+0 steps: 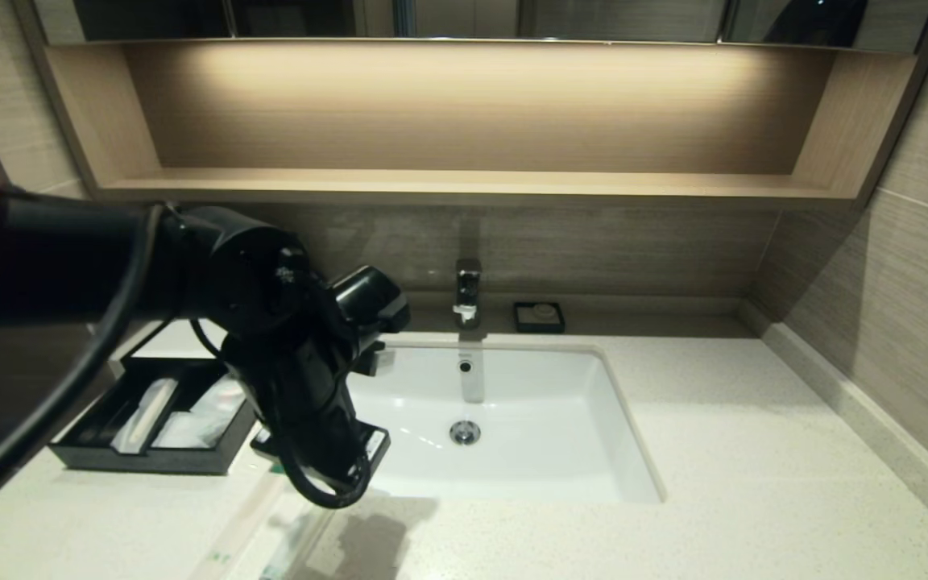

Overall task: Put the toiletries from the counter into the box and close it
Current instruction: Pick up the bathroom toiletry

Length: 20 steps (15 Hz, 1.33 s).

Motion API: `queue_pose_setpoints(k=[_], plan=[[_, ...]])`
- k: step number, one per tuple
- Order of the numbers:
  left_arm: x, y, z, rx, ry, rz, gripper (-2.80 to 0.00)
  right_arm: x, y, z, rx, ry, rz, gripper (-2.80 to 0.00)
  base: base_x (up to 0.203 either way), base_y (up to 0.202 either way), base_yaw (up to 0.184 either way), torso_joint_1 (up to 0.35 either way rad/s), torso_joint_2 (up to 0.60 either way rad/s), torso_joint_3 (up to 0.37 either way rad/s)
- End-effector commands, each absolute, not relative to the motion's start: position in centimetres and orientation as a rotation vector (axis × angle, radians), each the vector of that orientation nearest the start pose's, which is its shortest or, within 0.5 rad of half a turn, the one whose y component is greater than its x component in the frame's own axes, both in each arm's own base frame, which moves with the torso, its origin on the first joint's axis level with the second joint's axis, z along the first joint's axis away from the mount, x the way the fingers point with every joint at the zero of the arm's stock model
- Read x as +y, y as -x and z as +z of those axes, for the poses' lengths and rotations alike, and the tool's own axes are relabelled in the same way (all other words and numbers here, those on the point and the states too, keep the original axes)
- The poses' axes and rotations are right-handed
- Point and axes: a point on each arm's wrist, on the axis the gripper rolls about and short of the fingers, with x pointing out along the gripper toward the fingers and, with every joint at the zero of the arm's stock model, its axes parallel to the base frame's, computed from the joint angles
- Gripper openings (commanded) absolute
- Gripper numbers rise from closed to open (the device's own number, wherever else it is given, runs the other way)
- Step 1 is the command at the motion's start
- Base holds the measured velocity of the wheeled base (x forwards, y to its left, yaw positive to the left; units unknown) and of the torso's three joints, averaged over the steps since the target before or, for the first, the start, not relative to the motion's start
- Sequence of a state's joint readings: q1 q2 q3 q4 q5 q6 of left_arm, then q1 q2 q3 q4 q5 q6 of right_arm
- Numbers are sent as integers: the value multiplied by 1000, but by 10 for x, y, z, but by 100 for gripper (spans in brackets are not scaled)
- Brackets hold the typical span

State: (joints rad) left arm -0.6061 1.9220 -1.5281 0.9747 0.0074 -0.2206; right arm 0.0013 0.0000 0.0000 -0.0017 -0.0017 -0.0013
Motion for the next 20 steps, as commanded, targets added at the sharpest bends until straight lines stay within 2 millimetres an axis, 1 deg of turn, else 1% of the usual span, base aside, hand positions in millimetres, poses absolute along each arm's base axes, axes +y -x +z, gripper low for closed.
queue_pose_setpoints(k=[1, 3, 4, 7, 8, 10, 14, 17, 20], plan=[[-186, -277, 177, 1360, -225, -337, -280, 0, 23, 75, -2, 2, 0, -280, 0, 0, 0, 0, 0, 0], [-186, -294, 172, 1356, -206, -316, -280, 0, 23, 75, -2, 2, 0, -280, 0, 0, 0, 0, 0, 0], [-182, -301, 169, 1359, -198, -299, -280, 0, 23, 75, 0, 2, 0, -280, 0, 0, 0, 0, 0, 0], [-173, -317, 159, 1355, -239, -265, -280, 0, 23, 76, -3, 2, 0, -280, 0, 0, 0, 0, 0, 0], [-171, -322, 158, 1348, -237, -261, -280, 0, 23, 75, 0, 2, 0, -280, 0, 0, 0, 0, 0, 0], [-168, -329, 158, 1339, -226, -252, -280, 0, 23, 75, 0, 2, 0, -280, 0, 0, 0, 0, 0, 0], [-168, -331, 156, 1336, -252, -269, -280, 0, 23, 75, -2, 2, 0, -280, 0, 0, 0, 0, 0, 0], [-158, -339, 153, 1343, -250, -257, -280, 0, 23, 75, 0, 2, 0, -280, 0, 0, 0, 0, 0, 0], [-157, -343, 152, 1329, -242, -256, -280, 0, 23, 76, -2, 2, 0, -280, 0, 0, 0, 0, 0, 0]])
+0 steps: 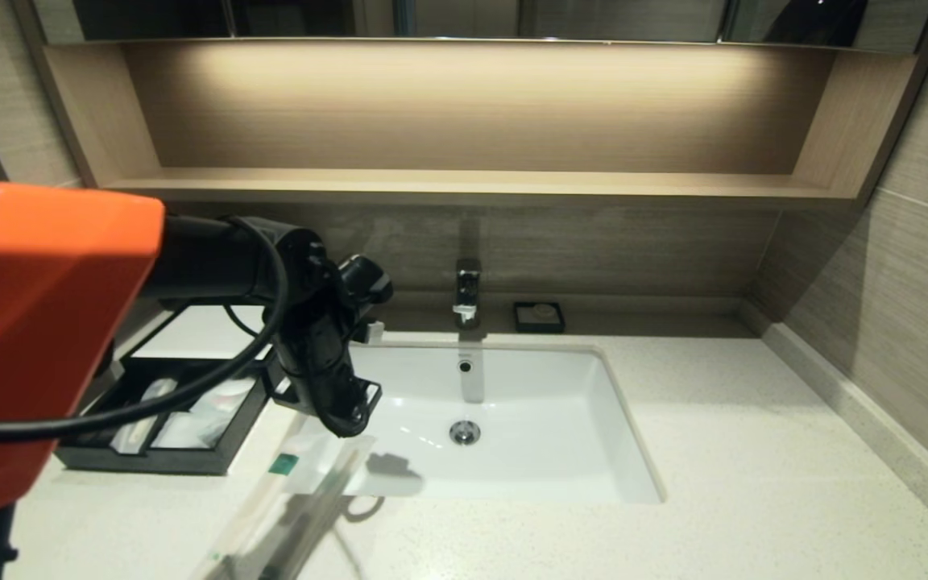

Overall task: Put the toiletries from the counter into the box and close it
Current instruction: Pick up the bathroom toiletry

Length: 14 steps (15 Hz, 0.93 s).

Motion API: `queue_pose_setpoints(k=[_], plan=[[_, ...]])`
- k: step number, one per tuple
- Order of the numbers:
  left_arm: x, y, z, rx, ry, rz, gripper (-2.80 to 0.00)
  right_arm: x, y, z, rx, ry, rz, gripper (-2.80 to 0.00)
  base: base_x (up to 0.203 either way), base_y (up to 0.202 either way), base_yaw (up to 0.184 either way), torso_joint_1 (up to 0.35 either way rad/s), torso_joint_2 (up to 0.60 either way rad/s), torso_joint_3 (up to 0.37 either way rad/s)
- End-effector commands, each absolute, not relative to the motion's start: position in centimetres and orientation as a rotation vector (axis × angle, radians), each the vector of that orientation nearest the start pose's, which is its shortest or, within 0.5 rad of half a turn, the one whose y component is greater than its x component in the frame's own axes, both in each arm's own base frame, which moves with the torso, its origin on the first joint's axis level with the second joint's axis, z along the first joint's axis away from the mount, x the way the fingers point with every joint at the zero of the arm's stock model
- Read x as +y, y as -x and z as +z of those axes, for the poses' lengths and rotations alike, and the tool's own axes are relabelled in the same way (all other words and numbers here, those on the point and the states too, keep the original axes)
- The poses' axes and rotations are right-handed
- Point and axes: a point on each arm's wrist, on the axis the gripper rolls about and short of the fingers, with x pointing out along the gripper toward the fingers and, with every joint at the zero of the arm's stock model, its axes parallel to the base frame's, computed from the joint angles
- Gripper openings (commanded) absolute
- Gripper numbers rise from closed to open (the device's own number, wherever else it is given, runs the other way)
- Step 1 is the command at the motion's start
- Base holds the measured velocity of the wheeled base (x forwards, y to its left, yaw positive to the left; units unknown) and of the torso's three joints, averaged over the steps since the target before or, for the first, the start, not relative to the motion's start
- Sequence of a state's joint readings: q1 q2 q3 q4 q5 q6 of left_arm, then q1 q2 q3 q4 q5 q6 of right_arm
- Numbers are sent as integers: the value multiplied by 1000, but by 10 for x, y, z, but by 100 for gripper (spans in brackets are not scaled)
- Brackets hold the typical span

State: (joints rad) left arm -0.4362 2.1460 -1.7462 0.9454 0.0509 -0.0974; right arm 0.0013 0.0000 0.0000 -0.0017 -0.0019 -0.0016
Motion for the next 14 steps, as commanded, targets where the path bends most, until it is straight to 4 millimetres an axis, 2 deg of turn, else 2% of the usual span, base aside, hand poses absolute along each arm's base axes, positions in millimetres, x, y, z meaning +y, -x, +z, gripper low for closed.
queue_pose_setpoints(k=[1, 8, 14], plan=[[-158, -344, 149, 1332, -242, -257, -280, 0, 23, 75, -2, 2, 0, -280, 0, 0, 0, 0, 0, 0], [-159, -344, 146, 1343, -242, -258, -280, 0, 23, 75, 0, 2, 0, -280, 0, 0, 0, 0, 0, 0], [-163, -328, 140, 1388, -270, -277, -280, 0, 23, 75, -2, 2, 0, -280, 0, 0, 0, 0, 0, 0]])
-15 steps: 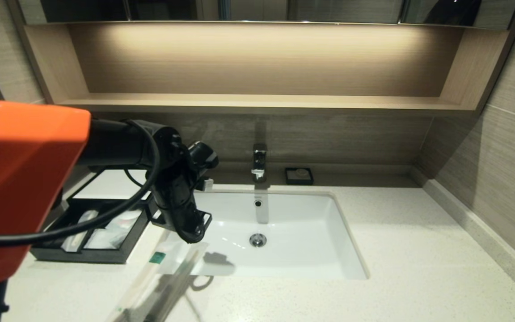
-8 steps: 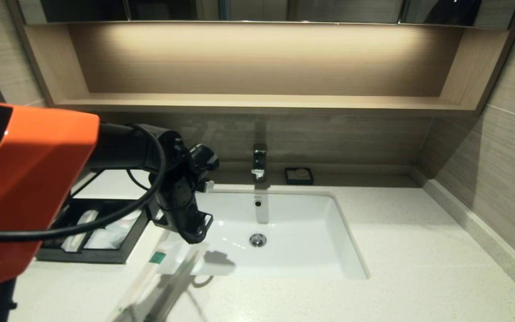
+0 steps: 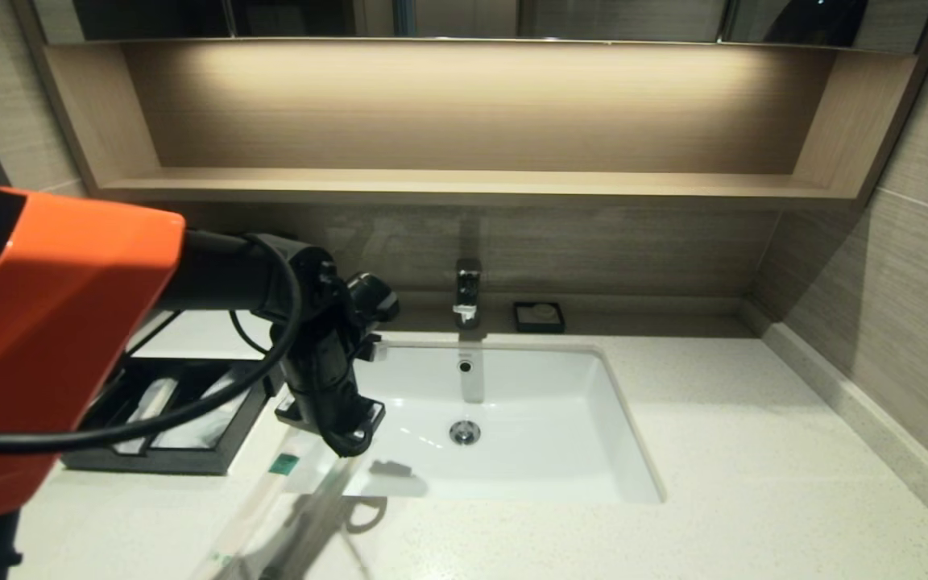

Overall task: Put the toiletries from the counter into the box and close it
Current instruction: Pick up the bathroom toiletry

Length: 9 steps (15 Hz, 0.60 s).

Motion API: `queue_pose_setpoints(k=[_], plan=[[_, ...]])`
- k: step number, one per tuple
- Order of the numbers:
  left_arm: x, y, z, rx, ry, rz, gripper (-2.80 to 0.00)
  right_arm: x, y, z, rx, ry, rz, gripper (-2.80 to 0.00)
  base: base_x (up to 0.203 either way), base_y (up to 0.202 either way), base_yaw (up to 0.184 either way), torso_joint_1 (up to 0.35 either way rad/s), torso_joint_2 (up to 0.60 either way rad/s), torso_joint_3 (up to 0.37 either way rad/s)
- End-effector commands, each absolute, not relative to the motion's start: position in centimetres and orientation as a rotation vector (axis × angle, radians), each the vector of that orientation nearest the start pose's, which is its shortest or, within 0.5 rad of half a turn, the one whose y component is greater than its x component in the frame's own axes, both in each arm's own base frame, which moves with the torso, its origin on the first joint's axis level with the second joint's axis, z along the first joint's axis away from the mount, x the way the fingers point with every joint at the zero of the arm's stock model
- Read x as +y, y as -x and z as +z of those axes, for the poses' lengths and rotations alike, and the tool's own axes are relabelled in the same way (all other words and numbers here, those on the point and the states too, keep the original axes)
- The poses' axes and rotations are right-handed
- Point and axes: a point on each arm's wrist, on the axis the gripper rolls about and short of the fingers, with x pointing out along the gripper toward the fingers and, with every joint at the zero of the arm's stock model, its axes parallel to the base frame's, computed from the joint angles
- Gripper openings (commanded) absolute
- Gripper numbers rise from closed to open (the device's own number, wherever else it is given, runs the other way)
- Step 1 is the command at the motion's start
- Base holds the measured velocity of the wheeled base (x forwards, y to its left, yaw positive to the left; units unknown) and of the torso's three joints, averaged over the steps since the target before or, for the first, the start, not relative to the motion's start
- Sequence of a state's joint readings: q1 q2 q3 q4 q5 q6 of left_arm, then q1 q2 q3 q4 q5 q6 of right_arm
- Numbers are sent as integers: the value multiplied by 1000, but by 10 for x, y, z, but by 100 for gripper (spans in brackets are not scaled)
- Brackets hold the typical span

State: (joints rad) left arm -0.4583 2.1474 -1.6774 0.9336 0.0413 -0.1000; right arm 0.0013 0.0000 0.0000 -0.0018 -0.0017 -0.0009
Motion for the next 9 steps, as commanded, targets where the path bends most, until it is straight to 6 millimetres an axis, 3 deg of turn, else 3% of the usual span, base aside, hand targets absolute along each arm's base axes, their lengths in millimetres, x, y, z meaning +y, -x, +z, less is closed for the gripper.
queue_pose_setpoints(k=[1, 9], plan=[[-164, -326, 138, 1395, -274, -279, -280, 0, 23, 75, 0, 2, 0, -280, 0, 0, 0, 0, 0, 0], [-164, -321, 134, 1369, -272, -286, -280, 0, 23, 75, -2, 2, 0, -280, 0, 0, 0, 0, 0, 0]])
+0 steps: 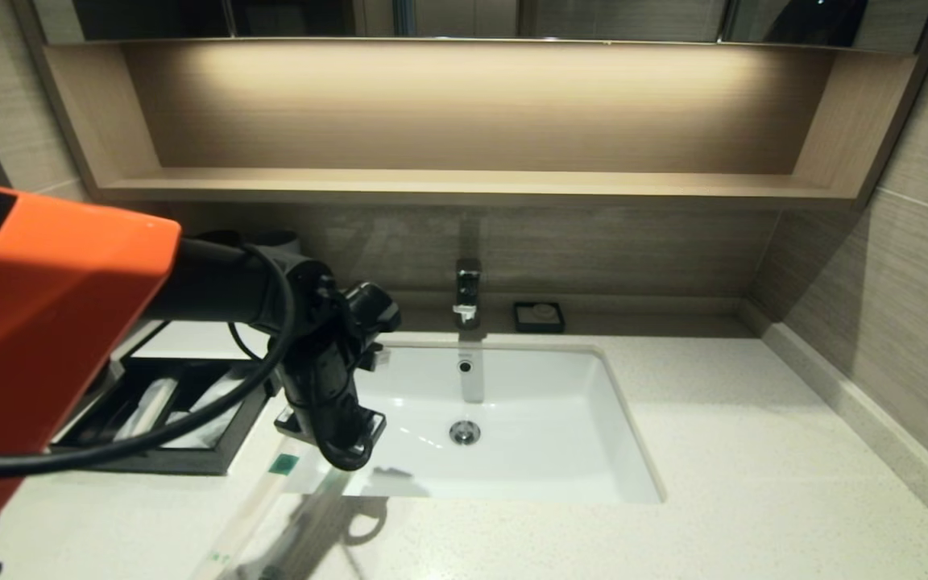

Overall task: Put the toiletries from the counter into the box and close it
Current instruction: Pick up the bathroom toiletry

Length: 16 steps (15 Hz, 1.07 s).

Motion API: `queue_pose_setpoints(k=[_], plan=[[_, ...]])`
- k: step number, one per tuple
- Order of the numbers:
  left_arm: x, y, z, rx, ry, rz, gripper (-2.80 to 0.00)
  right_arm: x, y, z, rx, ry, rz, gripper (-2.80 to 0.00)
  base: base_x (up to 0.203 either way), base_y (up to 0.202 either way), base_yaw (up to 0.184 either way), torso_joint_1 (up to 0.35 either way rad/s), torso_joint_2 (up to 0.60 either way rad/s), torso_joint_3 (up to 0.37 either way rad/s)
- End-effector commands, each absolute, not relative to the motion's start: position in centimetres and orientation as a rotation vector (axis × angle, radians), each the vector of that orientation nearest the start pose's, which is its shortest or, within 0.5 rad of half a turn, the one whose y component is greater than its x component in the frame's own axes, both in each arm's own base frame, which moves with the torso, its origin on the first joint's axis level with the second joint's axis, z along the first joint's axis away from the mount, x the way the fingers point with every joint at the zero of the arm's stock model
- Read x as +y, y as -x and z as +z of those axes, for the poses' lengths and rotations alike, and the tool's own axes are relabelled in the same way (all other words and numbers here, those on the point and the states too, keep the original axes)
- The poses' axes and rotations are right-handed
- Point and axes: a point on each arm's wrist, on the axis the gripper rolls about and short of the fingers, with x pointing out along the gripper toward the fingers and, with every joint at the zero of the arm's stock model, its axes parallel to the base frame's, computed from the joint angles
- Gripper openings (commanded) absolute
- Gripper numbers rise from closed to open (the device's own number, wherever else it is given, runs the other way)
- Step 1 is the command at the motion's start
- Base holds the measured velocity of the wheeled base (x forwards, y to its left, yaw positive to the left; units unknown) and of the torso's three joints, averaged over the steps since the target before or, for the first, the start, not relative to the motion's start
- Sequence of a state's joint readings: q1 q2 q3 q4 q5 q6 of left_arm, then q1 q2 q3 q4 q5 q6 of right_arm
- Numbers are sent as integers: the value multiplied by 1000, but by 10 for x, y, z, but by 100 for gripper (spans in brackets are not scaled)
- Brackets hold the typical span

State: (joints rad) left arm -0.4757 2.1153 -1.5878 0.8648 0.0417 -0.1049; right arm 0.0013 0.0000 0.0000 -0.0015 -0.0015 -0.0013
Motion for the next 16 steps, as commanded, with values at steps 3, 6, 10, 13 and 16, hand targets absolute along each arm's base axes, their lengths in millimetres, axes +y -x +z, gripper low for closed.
queue_pose_setpoints(k=[3, 6, 10, 13, 16], plan=[[-165, -323, 129, 1366, -271, -287, 0, 0, 23, 75, -1, 2, 0, -280, 0, 0, 0, 0, 0, 0], [-166, -325, 126, 1367, -270, -286, 0, 0, 23, 76, -3, 2, 0, -280, 0, 0, 0, 0, 0, 0], [-166, -327, 124, 1363, -272, -287, 0, 0, 23, 75, -2, 2, 0, -280, 0, 0, 0, 0, 0, 0], [-166, -330, 120, 1358, -271, -283, 0, 0, 23, 75, 0, 2, 0, -280, 0, 0, 0, 0, 0, 0], [-166, -331, 118, 1364, -269, -281, 0, 0, 23, 75, -1, 2, 0, -280, 0, 0, 0, 0, 0, 0]])
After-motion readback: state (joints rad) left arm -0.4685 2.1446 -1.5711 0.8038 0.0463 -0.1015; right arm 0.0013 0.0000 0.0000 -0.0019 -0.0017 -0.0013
